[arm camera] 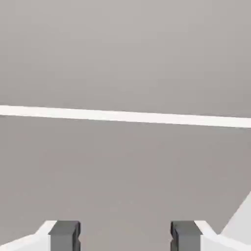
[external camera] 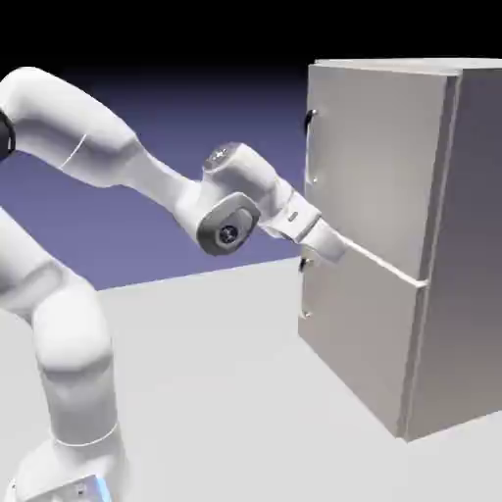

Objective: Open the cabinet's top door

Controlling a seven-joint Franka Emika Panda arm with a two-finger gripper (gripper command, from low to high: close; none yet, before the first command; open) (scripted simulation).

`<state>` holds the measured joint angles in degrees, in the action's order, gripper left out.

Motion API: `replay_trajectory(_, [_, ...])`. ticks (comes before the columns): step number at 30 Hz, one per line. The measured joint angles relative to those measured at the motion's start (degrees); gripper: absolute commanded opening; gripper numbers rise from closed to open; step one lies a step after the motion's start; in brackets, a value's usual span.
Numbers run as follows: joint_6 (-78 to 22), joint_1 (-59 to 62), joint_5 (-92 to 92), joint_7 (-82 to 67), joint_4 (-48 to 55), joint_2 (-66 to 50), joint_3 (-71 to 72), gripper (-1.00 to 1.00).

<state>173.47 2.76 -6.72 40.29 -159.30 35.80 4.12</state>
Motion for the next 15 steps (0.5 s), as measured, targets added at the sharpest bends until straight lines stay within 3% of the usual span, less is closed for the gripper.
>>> replay_trajectory(15, [-3.0, 19.2, -37.4, -12.0, 9.5, 17.4, 22.9, 0.00])
